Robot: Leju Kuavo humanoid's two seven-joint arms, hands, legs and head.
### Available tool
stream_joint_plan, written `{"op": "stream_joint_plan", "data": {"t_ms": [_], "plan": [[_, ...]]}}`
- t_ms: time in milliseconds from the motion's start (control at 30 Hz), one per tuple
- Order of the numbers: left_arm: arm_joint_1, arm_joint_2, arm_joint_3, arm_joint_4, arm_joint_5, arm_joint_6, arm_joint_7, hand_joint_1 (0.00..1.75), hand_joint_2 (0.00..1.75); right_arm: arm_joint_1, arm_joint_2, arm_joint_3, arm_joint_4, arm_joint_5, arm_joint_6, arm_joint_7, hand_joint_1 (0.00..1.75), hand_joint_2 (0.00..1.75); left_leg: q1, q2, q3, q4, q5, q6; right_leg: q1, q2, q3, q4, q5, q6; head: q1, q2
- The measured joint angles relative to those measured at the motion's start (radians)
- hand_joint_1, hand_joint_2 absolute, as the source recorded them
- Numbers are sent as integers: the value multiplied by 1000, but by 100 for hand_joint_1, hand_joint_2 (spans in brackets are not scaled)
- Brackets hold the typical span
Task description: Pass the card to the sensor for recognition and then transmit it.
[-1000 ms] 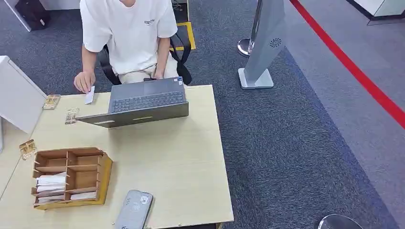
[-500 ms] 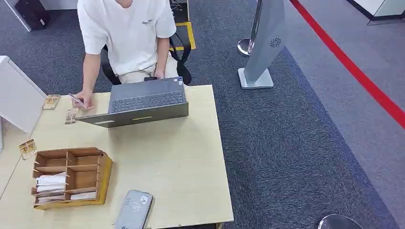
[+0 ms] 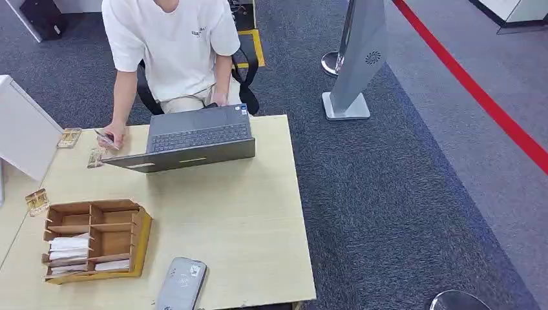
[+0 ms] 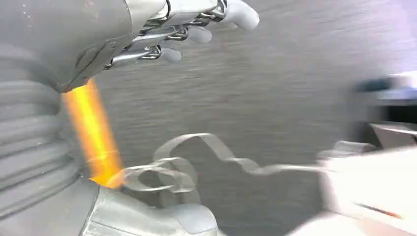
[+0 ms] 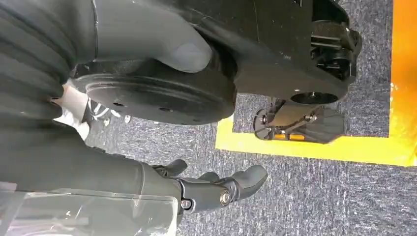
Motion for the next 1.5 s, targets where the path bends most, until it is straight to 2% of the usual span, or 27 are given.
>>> {"op": "stream_joint_plan", "data": {"t_ms": [67,200,333,400,433,467,500,600,700,767,833,867,967,1033,1067,1100,1133,1167,1200,1267,1300,1367,1433,1500], "plan": [[8,20,-27,-49,-6,-30,-45,0,175,0,3,0,-3,-3,-6,-3,0,175,0,0,0,0,0,0,0,0,0,0,0,0,0,0],[17,18,-52,-213,-46,-108,-61,0,175,1,3,-2,-3,-7,-18,-14,0,175,1,0,0,0,0,0,0,0,0,0,0,0,1,0],[27,-5,-69,-457,-41,-211,-62,0,175,1,3,-3,-3,15,-5,-17,0,175,1,0,0,0,0,0,1,1,0,0,0,0,2,0],[27,-10,-78,-558,-34,-220,-63,0,175,1,3,-3,-3,23,0,-17,0,175,0,0,0,0,0,0,0,1,0,0,0,0,1,0],[36,-10,-87,-604,-24,-203,-63,0,175,1,3,-3,-3,29,3,-18,0,175,1,1,0,0,0,0,1,1,-1,0,0,0,0,0],[57,-12,-114,-680,-15,-170,-63,0,0,1,3,-3,-3,38,8,-19,0,175,1,2,0,0,0,0,1,3,-1,0,0,-1,1,0],[77,-21,-155,-765,-20,-128,-63,0,175,1,3,-2,-2,49,10,-20,0,175,1,3,0,0,0,-1,1,4,-2,0,0,-1,1,0],[112,-24,-305,-1014,-121,16,-64,0,175,-1,2,8,0,89,18,-21,0,175,2,0,0,2,0,-1,2,1,-3,0,0,0,3,0],[112,-15,-561,-1249,-407,168,-64,0,175,-3,1,26,6,129,26,-20,0,175,2,0,0,2,0,-1,2,0,-1,0,0,0,3,0],[71,-7,-697,-1294,-640,211,-63,0,175,-5,0,29,11,136,29,-16,0,175,0,-1,1,2,0,0,0,0,-1,0,1,0,2,0],[21,3,-794,-1295,-825,228,-50,0,175,-7,0,32,17,139,32,-12,0,175,0,0,1,2,1,0,0,1,0,0,2,0,3,0],[4,5,-826,-1295,-873,235,-41,0,175,-7,0,33,19,139,34,-11,0,175,0,2,1,2,1,0,0,3,0,0,4,-2,3,0],[-55,17,-895,-1287,-990,257,-1,0,175,-7,0,33,23,139,33,-10,0,175,2,5,0,3,3,-1,1,6,-4,0,5,-2,0,0],[-125,41,-979,-1250,-1171,248,78,0,175,-8,0,33,27,138,32,-4,0,175,1,1,0,3,3,-1,1,2,-3,0,4,-2,1,0],[-157,52,-1001,-1231,-1261,230,126,0,175,-9,0,33,27,137,29,1,0,175,1,0,0,3,3,-1,1,1,-1,0,4,-2,0,0],[-193,66,-1046,-1172,-1417,187,212,0,175,-10,0,33,28,132,26,7,0,175,2,0,1,3,3,-1,1,1,-2,0,5,-2,1,0],[-231,77,-1076,-1127,-1514,146,286,0,175,-11,0,33,29,128,23,11,0,175,2,0,0,3,4,-2,1,1,-4,0,5,-2,0,0],[-271,85,-1108,-1075,-1588,100,376,0,175,-12,0,33,30,125,20,15,0,175,2,1,-1,3,5,-2,1,2,-3,0,6,-2,0,0],[-314,108,-1154,-1009,-1638,21,510,0,175,-13,0,33,30,118,19,21,0,175,2,1,-1,3,5,-2,1,2,-5,0,7,-3,0,0],[-434,171,-1280,-841,-1659,-113,745,0,175,-15,-3,32,29,114,19,30,0,175,2,1,-3,3,8,-2,1,3,-6,0,9,-2,0,0],[-487,209,-1340,-761,-1660,-136,806,0,175,-17,-4,31,29,114,20,31,0,175,2,0,-5,3,9,-2,1,1,-5,0,10,-2,0,0],[-567,251,-1459,-608,-1660,-174,881,0,175,-18,-6,31,28,114,22,36,0,175,2,2,-6,3,10,-2,2,4,-7,1,11,-2,0,0],[-620,279,-1531,-496,-1660,-180,902,0,175,-18,-6,31,28,114,23,37,0,175,1,6,-6,3,10,-2,1,9,-7,1,12,-1,2,0],[-652,304,-1574,-428,-1660,-191,911,0,175,-18,-6,31,27,114,22,36,0,175,1,10,-6,3,9,-2,1,13,-9,1,12,-1,2,0]]}}
